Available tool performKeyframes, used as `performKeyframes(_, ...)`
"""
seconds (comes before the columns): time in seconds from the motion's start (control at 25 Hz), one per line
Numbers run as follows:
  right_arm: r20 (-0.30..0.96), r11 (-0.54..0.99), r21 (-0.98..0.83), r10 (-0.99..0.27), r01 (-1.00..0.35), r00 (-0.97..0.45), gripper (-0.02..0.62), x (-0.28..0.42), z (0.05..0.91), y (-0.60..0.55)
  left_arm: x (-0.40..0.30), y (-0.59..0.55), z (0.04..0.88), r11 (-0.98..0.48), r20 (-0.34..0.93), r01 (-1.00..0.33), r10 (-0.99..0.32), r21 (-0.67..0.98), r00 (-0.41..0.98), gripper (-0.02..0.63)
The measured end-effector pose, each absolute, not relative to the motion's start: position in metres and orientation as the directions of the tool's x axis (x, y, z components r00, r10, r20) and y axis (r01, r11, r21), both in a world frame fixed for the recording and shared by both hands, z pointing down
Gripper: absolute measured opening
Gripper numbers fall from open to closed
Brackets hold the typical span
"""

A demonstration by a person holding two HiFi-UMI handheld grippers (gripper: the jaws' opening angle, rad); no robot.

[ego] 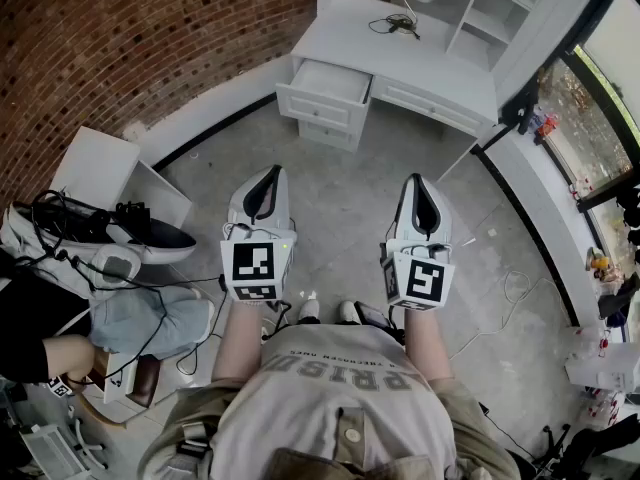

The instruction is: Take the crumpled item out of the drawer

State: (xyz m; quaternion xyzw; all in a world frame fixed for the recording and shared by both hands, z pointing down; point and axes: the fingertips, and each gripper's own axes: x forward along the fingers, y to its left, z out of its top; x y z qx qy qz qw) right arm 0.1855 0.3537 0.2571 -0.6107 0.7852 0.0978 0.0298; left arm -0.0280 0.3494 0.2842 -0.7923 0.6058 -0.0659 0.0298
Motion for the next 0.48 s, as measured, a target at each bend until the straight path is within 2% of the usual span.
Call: performKeyframes(0.48, -0.148, 0.249, 0.127, -0.952, -0.96, -0.266, -0.002, 0.188, 0.262, 0.347, -0.023, 0.342, 0.288, -0.26, 0.08, -0.957, -0.965, -0.13, 0.251, 0.008)
